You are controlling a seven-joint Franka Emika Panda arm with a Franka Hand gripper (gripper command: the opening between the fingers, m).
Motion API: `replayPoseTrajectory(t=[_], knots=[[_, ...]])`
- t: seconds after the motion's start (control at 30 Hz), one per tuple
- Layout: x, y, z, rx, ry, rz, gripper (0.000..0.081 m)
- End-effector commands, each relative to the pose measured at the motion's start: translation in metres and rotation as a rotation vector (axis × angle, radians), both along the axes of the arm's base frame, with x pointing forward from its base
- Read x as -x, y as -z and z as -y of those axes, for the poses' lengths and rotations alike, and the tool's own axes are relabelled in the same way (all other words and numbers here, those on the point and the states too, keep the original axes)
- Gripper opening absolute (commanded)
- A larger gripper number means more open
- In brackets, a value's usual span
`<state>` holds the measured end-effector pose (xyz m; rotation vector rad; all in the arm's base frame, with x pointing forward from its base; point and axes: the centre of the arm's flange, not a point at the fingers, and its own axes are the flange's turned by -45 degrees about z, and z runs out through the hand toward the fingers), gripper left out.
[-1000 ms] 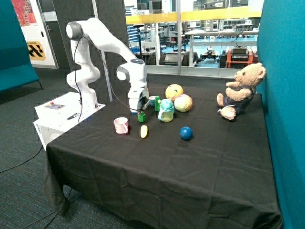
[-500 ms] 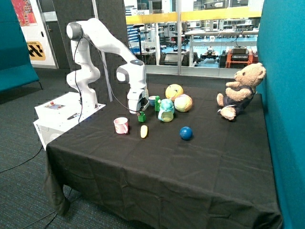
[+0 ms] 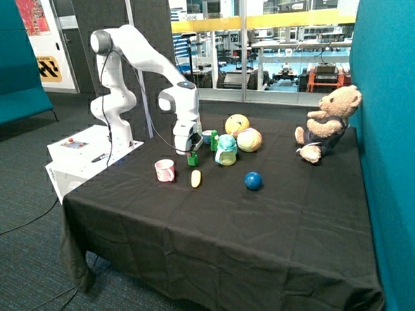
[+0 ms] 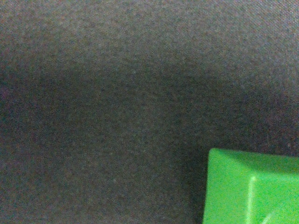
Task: Stack green blocks
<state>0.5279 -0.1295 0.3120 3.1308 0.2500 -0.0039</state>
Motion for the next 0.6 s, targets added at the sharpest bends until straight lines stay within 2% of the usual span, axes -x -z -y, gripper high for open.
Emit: replayPoseTrajectory(t=[0.0, 0.57], knots=[[0.004, -0.002, -0.002, -0.0010, -0.006, 0.0024, 0.0000], [0.005, -0.024, -0.003, -0.0011, -0.011, 0.0024, 0.0000]])
